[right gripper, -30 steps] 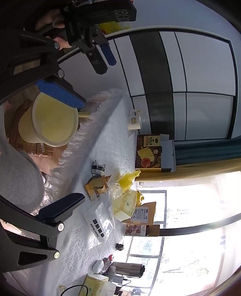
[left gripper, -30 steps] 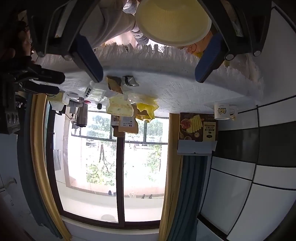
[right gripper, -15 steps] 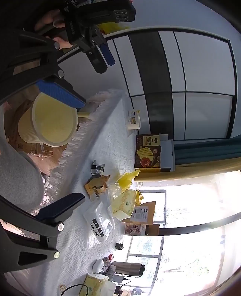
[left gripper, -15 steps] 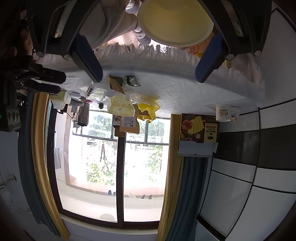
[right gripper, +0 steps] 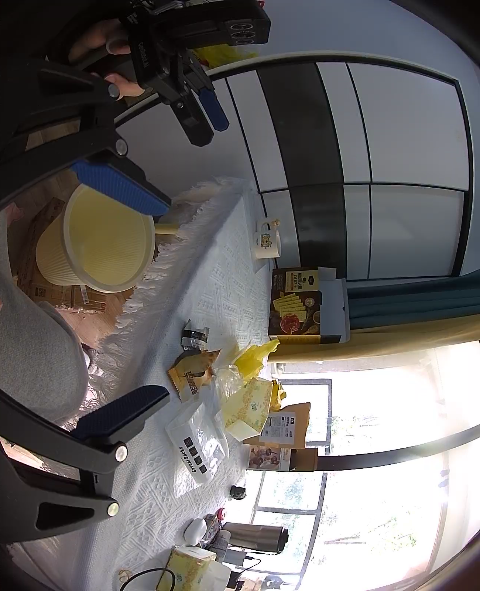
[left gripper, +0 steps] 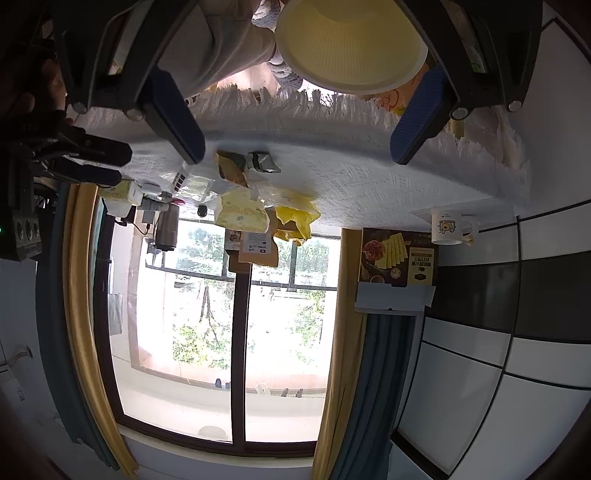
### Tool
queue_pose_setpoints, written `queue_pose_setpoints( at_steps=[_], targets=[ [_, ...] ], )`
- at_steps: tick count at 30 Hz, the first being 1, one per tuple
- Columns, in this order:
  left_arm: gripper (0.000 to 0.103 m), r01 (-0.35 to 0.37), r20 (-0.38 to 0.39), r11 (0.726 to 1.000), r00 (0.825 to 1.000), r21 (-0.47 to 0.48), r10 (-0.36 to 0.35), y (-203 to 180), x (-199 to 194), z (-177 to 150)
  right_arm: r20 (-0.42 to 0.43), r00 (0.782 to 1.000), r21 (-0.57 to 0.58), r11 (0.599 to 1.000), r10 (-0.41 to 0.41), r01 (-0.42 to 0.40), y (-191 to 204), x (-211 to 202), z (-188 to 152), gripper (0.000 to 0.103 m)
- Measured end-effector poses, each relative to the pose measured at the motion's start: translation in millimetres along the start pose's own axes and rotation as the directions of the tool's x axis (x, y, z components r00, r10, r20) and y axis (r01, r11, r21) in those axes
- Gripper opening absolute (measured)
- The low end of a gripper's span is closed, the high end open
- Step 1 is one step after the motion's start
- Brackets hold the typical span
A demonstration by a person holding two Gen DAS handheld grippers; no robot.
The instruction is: Collect trash
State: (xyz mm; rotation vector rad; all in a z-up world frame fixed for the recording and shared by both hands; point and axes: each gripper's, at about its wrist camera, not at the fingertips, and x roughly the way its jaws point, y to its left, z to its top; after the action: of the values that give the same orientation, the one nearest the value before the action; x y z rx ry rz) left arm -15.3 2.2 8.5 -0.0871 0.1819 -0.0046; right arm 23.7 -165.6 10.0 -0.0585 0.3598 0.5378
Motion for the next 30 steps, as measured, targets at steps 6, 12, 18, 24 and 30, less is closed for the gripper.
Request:
queue_pose_setpoints(
  at_steps=[6, 12, 18, 24, 30],
  targets=[
    [0.101, -0.001, 0.001, 1.000, 1.000, 0.001, 0.001, -1.1, -0.7, -0.3, 0.000, 1.000, 0.000, 1.000, 0.000, 0.000, -0.2, 0.4, -0.3, 0.093],
    [0.101, -0.001, -0.001, 1.000, 1.000, 0.000, 0.001, 0.0, -0.3, 0.2, 0.000, 1.000, 0.001, 1.000, -0.001, 0.001, 0.0, 0.7, -0.1, 0.093],
    [0.101, 0.002, -0.001, 1.000, 1.000, 0.000, -0.002, 0.6, -0.3, 1.7, 0.000, 1.000, 0.002, 1.000, 0.000, 0.000, -1.6, 0.5, -0.4, 0.093],
    [0.101, 0.002, 0.000, 1.000, 1.000, 0.001, -0.002, 0.7, -0.9, 1.7, -0.002, 1.000, 0.002, 1.000, 0.000, 0.000, -2.1, 1.1, -0.3, 0.093],
    [0.101, 0.003, 0.000, 1.000, 1.000, 0.000, -0.003, 0.9, -0.8, 2.1, 0.000, 1.000, 0.003, 1.000, -0.002, 0.002, -2.1, 0.9, -0.4, 0.093]
  ],
)
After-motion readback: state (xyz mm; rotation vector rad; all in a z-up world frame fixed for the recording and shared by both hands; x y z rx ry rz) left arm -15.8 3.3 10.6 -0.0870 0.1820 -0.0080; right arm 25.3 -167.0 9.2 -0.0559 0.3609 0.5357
